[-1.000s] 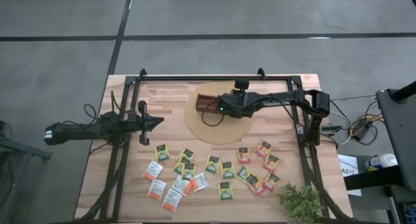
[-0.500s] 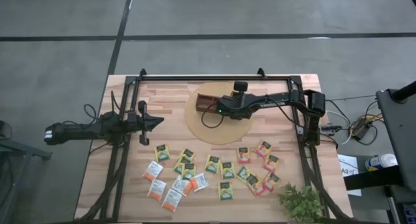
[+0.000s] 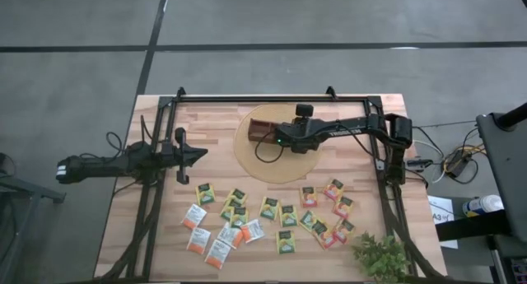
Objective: Pick & Place Tea
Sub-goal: Put the orange tea bag into the right section of wooden organizer
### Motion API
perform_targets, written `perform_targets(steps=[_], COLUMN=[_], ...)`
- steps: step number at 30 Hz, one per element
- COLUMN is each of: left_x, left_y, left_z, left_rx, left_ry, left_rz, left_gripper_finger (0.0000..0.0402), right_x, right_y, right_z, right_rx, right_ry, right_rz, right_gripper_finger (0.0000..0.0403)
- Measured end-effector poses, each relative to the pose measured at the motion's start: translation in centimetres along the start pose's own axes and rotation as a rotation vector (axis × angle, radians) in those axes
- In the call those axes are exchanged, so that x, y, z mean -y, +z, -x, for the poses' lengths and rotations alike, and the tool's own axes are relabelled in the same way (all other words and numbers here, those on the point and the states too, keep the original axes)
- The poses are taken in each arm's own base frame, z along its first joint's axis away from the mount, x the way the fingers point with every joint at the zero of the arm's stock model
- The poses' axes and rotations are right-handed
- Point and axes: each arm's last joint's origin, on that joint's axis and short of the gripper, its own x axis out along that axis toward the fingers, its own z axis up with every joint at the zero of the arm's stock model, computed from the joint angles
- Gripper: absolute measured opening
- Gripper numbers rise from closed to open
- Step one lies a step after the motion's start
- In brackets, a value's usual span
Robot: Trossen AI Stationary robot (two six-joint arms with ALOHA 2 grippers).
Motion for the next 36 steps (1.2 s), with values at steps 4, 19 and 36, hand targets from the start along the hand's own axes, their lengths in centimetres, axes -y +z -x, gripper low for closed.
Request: perform_targets(steps=[4,19,36], left_x=[0.0,0.0,0.0], left_y=[0.0,0.0,0.0], left_z=[0.0,0.0,0.0], left_rx=[0.0,0.0,0.0], left_ry=[0.0,0.0,0.0], left_rz=[0.0,0.0,0.0], left_gripper_finger=[0.0,0.0,0.0], right_x=[0.0,3.4,-1.0], right_y=[0.0,-0.8,-6.9], right_z=[0.0,5.0,12.5], right_rx=[-0.001,0.02,-0.04], right_ry=[-0.003,0.017,0.454], right_rz=[-0.008,-0.064,-0.14], right_gripper_finger=[0.0095,0.0131,0.0133])
